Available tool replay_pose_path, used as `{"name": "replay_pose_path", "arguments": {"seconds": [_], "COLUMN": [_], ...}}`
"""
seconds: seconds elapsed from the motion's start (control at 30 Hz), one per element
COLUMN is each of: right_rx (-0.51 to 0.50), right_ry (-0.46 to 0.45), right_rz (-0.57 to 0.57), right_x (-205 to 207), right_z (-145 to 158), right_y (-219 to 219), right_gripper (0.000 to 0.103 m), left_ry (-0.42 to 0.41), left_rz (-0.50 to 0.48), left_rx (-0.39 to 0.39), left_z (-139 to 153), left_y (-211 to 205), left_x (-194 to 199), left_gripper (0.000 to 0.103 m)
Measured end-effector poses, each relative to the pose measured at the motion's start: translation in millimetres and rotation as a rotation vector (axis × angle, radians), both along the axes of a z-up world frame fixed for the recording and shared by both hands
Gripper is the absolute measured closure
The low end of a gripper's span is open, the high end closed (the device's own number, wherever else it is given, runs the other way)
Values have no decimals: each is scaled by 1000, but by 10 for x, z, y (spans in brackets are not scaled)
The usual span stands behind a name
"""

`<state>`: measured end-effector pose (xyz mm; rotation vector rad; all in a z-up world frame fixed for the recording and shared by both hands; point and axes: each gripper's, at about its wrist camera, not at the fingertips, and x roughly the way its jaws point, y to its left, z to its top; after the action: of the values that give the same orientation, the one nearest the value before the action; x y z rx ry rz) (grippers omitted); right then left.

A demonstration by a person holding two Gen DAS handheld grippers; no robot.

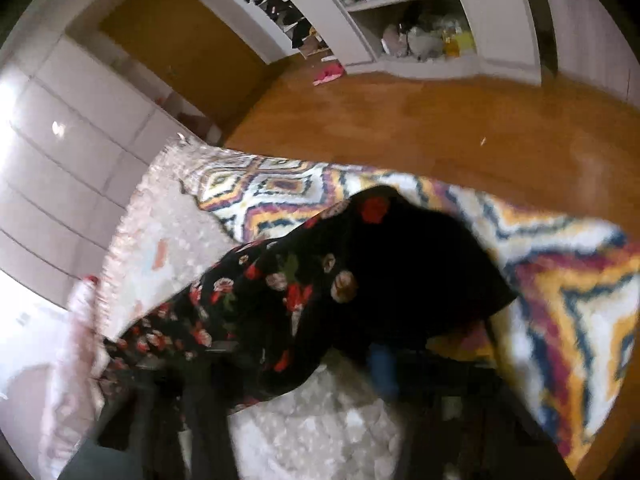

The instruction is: Fold large clothes

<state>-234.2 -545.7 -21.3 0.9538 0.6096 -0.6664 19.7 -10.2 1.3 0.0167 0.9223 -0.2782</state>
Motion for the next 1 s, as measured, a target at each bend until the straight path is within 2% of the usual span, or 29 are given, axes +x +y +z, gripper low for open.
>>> {"name": "replay_pose_path", "arguments": {"seconds": [0.07, 0.13, 0.3, 0.43, 0.57, 0.67, 0.77, 0.87, 1.0], "right_rx": [-51, -151, -377, -520, -622, -699, -763, -871, -1014], "right_ry": [38, 74, 98, 96, 97, 105, 122, 179, 282], "right_rz": [16, 42, 179, 371, 575, 713, 878, 1041, 1208], "right_x": [82, 208, 591, 1092, 1616, 1977, 2297, 2551, 2738], "right_z": [121, 350, 935, 1294, 1412, 1344, 1137, 768, 204], "right_y": [31, 157, 774, 1556, 2441, 3135, 3919, 4783, 5655], "right_gripper": [91, 93, 93, 93, 93, 93, 93, 93, 92], "left_ry": [0, -2, -18, -22, -89, -146, -175, -193, -189], "left_rz": [-1, -1, 6, 35, 99, 169, 247, 320, 399], "left_rx": [-2, -1, -14, -110, -211, -218, -227, -229, -233], "left_z": [0, 0, 50, 291, 722, 938, 1010, 1003, 941], "left_y": [-3, -5, 42, 271, 731, 1132, 1555, 1920, 2311], "left_x": [1, -3, -42, -96, -279, -407, -490, -571, -616], "left_gripper": [5, 5, 5, 5, 5, 5, 5, 5, 5]}}
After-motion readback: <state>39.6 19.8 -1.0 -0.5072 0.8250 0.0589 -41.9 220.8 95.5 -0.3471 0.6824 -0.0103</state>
